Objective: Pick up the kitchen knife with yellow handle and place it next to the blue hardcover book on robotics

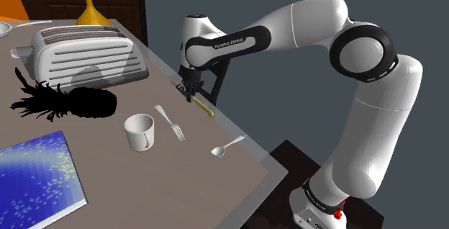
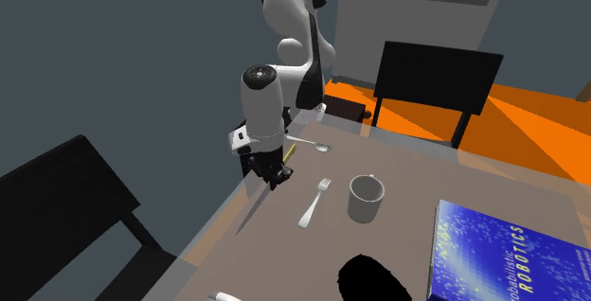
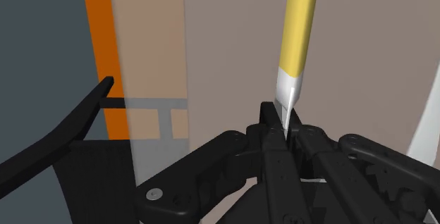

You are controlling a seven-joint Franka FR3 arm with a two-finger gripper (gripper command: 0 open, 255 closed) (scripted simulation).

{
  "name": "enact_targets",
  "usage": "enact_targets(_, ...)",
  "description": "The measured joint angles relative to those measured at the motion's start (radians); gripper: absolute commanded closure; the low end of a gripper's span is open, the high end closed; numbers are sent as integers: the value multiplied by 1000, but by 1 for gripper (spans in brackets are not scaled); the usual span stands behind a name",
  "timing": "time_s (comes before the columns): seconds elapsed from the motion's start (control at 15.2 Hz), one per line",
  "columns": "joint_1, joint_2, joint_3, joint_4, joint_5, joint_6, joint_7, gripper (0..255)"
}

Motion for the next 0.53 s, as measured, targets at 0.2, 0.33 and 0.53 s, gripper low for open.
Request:
enact_targets(0.2, 0, -14, 2, 21, 4, -35, -2, 255)
enact_targets(0.33, -1, -26, 3, 34, 7, -59, -4, 255)
enact_targets(0.53, 0, -38, 5, 56, 11, -93, -4, 255)
